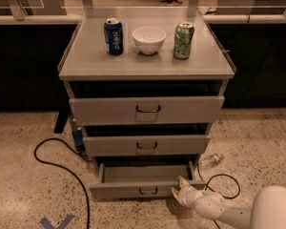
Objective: Open bottom drawer
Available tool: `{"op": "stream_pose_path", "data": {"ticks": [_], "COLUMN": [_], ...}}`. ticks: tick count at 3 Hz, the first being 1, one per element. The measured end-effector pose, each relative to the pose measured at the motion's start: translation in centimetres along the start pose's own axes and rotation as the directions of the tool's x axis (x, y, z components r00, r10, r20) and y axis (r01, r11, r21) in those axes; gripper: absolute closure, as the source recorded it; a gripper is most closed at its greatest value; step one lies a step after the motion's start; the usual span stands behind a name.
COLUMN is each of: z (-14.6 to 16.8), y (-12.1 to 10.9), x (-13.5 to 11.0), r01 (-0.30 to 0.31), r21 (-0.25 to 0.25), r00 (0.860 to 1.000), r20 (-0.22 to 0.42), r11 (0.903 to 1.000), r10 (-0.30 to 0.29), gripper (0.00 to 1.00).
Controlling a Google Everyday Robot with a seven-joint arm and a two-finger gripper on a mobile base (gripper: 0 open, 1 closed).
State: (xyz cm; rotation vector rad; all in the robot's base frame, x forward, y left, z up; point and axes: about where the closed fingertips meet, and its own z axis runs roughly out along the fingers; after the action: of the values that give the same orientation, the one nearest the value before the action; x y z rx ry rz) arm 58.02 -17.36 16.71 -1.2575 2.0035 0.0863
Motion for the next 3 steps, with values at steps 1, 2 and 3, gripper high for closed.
{"op": "stream_pose_path", "data": {"ticks": [1,2,3], "z": [-0.2,-0.8,-1.2], "y": [-0.1,0.7,0.5], "x": [-0.1,0.8,0.5], "r01": [0.000,-0.004,-0.004], "r21": [0.000,-0.003,-0.004], "r00": [1.000,1.000,1.000], "r20": [0.000,-0.003,-0.003], "r11": [1.0000,1.0000,1.0000], "r10": [0.000,0.004,0.004], "gripper": [1.00,1.00,1.00]}}
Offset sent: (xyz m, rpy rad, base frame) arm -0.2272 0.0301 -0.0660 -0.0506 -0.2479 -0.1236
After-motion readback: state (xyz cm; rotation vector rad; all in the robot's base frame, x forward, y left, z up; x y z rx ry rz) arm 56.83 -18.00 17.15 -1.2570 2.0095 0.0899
